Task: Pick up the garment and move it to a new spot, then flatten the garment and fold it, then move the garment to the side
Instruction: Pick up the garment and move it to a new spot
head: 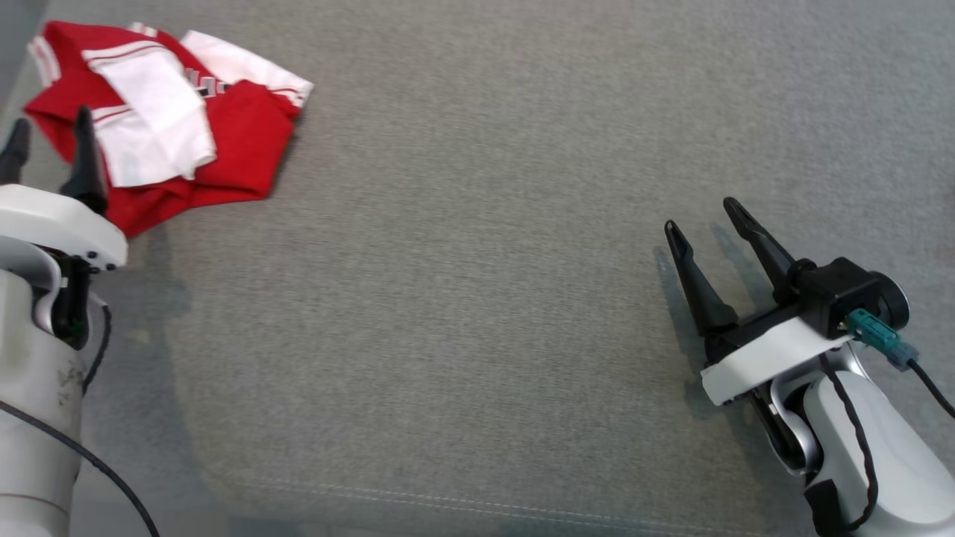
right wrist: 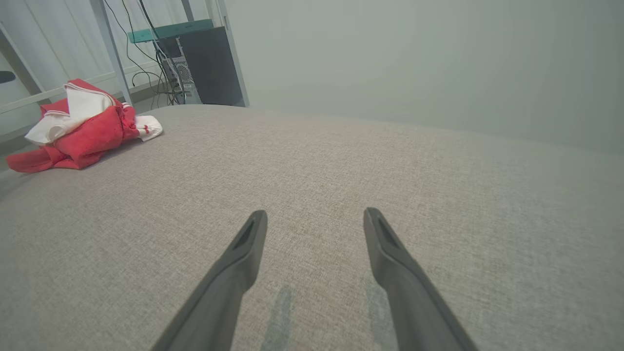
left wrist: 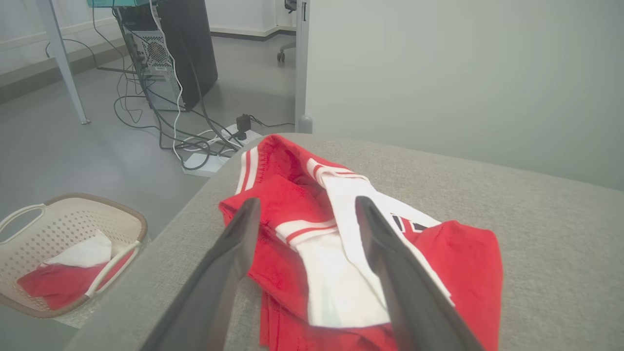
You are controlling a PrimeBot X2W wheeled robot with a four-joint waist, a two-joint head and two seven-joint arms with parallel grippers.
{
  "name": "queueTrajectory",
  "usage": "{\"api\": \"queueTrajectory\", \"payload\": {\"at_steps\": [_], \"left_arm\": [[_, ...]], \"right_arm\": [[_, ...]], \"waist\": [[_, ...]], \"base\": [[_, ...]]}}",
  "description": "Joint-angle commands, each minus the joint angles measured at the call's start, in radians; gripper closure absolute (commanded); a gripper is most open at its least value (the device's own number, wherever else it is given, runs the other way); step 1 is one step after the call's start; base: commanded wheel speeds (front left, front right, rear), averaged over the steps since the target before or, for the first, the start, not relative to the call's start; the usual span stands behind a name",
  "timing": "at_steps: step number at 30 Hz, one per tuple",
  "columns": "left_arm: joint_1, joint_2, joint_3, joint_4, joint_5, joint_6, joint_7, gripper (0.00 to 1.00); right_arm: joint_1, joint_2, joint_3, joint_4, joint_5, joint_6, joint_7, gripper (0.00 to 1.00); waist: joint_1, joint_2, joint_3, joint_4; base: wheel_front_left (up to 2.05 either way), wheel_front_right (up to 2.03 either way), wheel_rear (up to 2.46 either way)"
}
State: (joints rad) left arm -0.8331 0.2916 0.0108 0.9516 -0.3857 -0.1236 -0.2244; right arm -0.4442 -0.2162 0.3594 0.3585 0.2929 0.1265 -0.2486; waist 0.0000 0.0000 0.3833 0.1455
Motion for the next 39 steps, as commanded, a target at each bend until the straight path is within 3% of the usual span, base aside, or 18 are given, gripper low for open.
{"api": "queueTrajectory", "payload": {"at_steps": [1,5,11,14,15,16,17,25,32,39], "left_arm": [[-0.037,0.077,0.018,0.004,-0.025,-0.007,-0.001,0.0],[-0.045,0.099,0.025,0.051,-0.052,-0.006,0.005,0.0],[-0.058,0.116,0.058,0.141,-0.08,0.054,0.021,0.0],[-0.071,0.114,0.061,0.165,-0.085,0.061,0.013,0.0],[-0.076,0.11,0.059,0.168,-0.087,0.057,0.008,0.18],[-0.079,0.108,0.056,0.168,-0.086,0.053,0.002,0.86],[-0.082,0.108,0.05,0.167,-0.081,0.051,-0.005,1.0],[-0.067,0.09,0.0,0.023,0.002,0.054,-0.036,1.0],[0.036,-0.029,-0.045,-0.237,0.087,0.047,-0.037,1.0],[0.125,-0.17,-0.207,-0.339,0.175,0.011,-0.037,1.0]], "right_arm": [[-0.012,0.001,0.018,-0.042,0.002,0.004,-0.013,0.0],[-0.024,0.007,0.022,-0.061,0.001,0.004,-0.013,0.0],[-0.039,0.017,0.025,-0.075,0.004,0.004,-0.013,0.0],[-0.042,0.018,0.015,-0.076,0.008,0.004,-0.013,0.0],[-0.042,0.017,0.012,-0.076,0.009,0.004,-0.013,0.0],[-0.041,0.018,0.008,-0.075,0.01,0.004,-0.013,0.0],[-0.039,0.019,0.005,-0.073,0.012,0.004,-0.013,0.0],[-0.021,0.046,-0.015,-0.05,0.021,0.004,-0.013,0.0],[-0.01,0.064,-0.017,-0.024,0.037,0.004,-0.013,0.0],[0.001,0.077,-0.025,-0.007,0.049,0.004,-0.013,0.0]], "waist": [[0.0,0.0,0.057,-0.065],[0.0,0.0,0.078,-0.102],[0.0,0.0,0.105,-0.153],[0.0,0.0,0.11,-0.167],[0.0,0.0,0.109,-0.17],[0.0,0.0,0.106,-0.172],[0.0,0.0,0.102,-0.174],[0.0,0.0,0.039,-0.166],[0.0,0.0,-0.025,-0.156],[0.0,0.0,-0.079,-0.187]], "base": [[0.0,0.0,0.0],[0.0,0.0,0.0],[0.0,0.0,0.0],[0.0,0.0,0.0],[0.0,0.0,0.0],[0.0,0.0,0.0],[0.0,0.0,0.0],[0.0,0.0,0.0],[0.0,0.0,0.0],[0.0,0.0,0.0]]}}
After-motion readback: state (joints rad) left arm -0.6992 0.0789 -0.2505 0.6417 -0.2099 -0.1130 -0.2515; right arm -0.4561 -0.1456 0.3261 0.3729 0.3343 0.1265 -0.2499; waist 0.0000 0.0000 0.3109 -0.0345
